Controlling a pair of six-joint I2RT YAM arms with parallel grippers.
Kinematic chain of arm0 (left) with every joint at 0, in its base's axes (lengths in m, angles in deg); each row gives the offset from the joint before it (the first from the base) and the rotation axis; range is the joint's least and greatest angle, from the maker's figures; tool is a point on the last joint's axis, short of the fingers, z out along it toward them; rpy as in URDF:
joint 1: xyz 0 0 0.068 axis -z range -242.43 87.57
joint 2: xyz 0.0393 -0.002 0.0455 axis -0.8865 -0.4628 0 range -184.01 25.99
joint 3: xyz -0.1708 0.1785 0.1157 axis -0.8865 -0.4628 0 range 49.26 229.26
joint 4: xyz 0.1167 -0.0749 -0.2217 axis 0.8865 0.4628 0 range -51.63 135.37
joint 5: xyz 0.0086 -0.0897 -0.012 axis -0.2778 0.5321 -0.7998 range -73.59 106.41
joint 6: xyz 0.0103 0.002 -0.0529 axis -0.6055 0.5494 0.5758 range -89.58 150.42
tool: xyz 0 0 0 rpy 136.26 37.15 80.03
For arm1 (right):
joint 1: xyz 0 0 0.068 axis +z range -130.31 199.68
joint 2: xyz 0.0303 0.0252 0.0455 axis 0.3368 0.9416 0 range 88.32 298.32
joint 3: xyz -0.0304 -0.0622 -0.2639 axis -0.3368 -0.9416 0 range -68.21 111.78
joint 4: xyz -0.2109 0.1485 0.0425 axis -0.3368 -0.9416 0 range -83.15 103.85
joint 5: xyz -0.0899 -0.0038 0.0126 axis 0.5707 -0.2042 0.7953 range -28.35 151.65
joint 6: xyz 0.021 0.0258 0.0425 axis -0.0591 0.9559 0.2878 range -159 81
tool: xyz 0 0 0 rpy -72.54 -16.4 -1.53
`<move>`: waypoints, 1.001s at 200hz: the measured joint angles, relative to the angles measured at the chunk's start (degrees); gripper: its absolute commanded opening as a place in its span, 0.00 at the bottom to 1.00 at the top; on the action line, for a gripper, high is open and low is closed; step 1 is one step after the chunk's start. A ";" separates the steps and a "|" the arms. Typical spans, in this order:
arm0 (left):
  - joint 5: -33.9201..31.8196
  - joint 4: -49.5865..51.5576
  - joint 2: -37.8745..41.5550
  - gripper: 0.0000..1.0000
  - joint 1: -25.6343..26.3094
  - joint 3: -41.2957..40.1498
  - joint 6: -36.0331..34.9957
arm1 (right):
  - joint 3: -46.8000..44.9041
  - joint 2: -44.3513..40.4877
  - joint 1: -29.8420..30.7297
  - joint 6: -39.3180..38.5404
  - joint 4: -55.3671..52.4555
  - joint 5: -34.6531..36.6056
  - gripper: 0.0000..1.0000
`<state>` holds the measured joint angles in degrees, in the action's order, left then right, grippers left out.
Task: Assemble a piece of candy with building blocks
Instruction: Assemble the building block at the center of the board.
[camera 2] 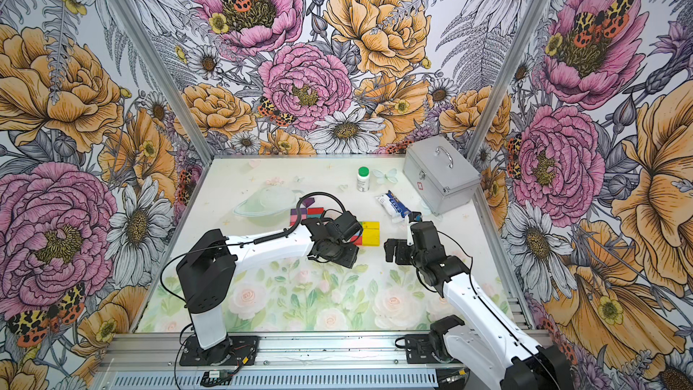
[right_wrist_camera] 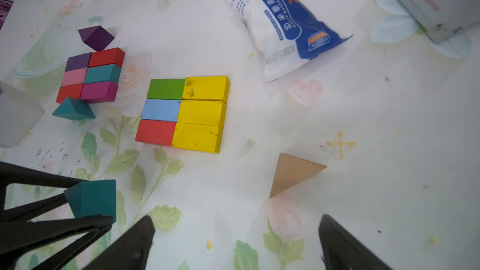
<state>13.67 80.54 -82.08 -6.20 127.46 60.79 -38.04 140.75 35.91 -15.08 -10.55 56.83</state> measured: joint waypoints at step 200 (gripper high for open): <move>-0.92 5.60 -14.40 0.65 1.97 14.62 11.45 | 0.02 -4.81 -13.07 0.00 -0.37 -9.46 1.00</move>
<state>12.75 86.14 -96.48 -4.24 142.08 72.24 -38.02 135.94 22.84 -15.08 -10.92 47.37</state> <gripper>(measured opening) 0.640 0.996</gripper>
